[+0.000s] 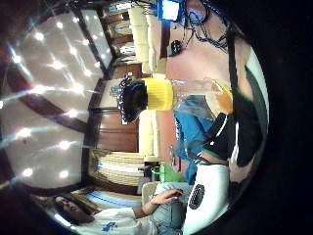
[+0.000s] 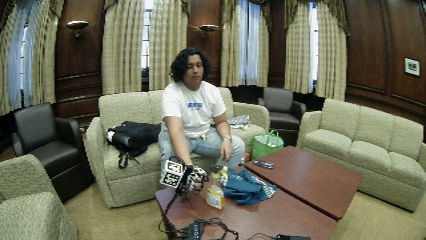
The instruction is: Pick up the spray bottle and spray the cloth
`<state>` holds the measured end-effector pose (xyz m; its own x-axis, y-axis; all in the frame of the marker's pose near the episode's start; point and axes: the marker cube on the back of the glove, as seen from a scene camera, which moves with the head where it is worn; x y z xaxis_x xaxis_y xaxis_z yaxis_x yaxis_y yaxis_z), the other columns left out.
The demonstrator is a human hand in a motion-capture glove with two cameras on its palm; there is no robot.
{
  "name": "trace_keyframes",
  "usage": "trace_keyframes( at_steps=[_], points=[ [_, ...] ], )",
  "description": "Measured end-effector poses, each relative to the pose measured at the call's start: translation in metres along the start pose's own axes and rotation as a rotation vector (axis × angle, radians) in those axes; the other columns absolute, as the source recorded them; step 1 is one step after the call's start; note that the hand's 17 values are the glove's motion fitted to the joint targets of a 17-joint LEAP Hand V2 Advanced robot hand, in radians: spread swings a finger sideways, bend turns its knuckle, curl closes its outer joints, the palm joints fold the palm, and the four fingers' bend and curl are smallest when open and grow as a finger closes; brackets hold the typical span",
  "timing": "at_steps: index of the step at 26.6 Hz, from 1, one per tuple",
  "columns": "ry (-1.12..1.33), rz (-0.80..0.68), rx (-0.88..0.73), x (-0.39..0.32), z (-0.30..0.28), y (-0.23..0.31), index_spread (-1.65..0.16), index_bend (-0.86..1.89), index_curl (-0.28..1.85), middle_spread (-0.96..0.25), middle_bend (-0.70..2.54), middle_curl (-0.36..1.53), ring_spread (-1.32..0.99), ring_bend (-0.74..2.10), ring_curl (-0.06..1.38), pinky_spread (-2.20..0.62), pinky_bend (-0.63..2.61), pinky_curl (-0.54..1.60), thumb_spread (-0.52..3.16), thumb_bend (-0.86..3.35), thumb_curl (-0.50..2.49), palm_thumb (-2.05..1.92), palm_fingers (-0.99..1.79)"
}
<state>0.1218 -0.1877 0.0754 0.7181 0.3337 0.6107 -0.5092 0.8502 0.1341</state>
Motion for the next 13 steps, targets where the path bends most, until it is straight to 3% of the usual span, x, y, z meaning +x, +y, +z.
trace_keyframes(
  at_steps=[10, 13],
  points=[
    [-0.048, -0.013, -0.026, -0.001, 0.006, 0.003, -0.28, 0.5, 0.53, -0.26, 0.53, 0.62, -0.24, 0.76, 0.56, -0.21, 0.69, 0.56, 0.46, 0.03, 0.62, 1.15, 1.29],
    [-0.053, -0.022, -0.061, -0.003, 0.012, 0.004, -0.28, 0.49, 0.54, -0.25, 0.51, 0.62, -0.24, 0.71, 0.55, -0.24, 0.59, 0.54, 0.41, -0.04, 0.63, 1.07, 1.09]
  ],
)
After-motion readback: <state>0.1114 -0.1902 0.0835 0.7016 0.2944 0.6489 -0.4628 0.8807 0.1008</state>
